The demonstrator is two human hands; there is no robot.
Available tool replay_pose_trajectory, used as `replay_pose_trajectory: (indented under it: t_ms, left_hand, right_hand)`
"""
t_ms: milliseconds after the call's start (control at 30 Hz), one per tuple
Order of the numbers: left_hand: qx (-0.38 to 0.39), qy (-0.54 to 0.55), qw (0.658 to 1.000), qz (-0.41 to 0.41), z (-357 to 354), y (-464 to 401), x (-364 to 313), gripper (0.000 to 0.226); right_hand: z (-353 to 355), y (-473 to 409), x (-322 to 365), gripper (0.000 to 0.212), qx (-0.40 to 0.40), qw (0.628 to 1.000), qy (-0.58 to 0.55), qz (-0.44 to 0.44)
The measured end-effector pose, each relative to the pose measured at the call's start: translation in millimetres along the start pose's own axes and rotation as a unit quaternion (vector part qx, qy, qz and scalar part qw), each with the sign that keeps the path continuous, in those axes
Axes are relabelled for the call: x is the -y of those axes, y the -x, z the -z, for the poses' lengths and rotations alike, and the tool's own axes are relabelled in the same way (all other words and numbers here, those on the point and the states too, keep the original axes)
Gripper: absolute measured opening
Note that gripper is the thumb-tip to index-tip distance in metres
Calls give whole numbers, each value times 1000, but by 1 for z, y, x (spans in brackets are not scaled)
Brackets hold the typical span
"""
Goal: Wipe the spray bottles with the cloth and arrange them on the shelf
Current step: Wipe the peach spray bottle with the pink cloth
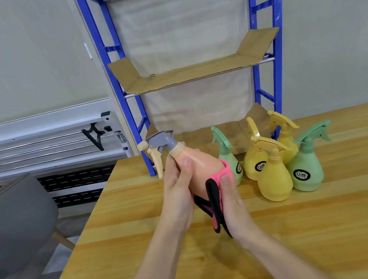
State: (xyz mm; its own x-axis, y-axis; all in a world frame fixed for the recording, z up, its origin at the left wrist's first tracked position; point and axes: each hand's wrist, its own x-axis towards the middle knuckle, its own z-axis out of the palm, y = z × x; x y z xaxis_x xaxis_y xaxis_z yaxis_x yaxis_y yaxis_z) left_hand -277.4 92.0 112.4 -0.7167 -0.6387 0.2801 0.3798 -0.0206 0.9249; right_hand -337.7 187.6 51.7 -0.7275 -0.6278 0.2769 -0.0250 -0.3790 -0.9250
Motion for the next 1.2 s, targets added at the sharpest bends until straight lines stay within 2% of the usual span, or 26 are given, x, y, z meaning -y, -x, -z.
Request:
replay_pose_trajectory:
  t_ms: [33, 100, 167, 233, 367, 433, 500, 567, 667, 767, 867, 967, 1033, 1100, 1200]
  left_hand:
    - [2, -7, 1000, -5, 0, -1, 0, 50]
    - [9, -32, 999, -1, -1, -3, 3, 53]
    - [15, -75, 997, 3, -2, -2, 8, 48]
    - [3, -109, 994, 0, -2, 0, 15, 40]
    - [-32, -23, 996, 85, -4, 3, 12, 34]
    - [-40, 11, 992, 117, -5, 2, 8, 38]
    - [-37, 15, 992, 117, -5, 0, 7, 42]
    - [-21, 1, 995, 97, -4, -1, 2, 38]
    - [50, -65, 996, 38, -1, 0, -10, 32]
    - [135, -118, 984, -5, 4, 2, -21, 33]
    - [180, -179, 967, -33, 8, 3, -23, 29]
    - [173, -200, 963, -54, 9, 6, -17, 24]
    - [142, -211, 964, -74, 9, 8, -11, 15]
    - [104, -213, 968, -85, 7, 9, -6, 17]
    - [59, -134, 988, -58, 6, 12, -3, 21]
  right_hand:
    - [-2, -1, -2, 75, -6, 1000, 3, 3]
    - [-5, 1, -2, 70, -16, 1000, 11, 21]
    - [-4, 2, -6, 60, -33, 997, 38, 54]
    - [-1, 2, -12, 63, -61, 988, 106, 93]
    - [11, 1, -25, 80, -77, 952, 247, 164]
    - [14, 2, -26, 81, -61, 925, 315, 205]
    - [13, 3, -21, 79, -45, 913, 342, 217]
    - [9, 3, -15, 78, -38, 915, 339, 214]
    - [8, 2, -7, 77, -19, 930, 322, 177]
    - [7, -1, 3, 75, 6, 948, 291, 128]
    - [5, -5, 8, 73, 23, 968, 232, 91]
    - [4, -7, 11, 70, 29, 977, 202, 64]
    - [3, -8, 12, 67, 30, 980, 187, 57]
    - [4, -6, 11, 62, 35, 981, 183, 51]
    - [7, -1, 9, 54, 59, 985, 159, 17]
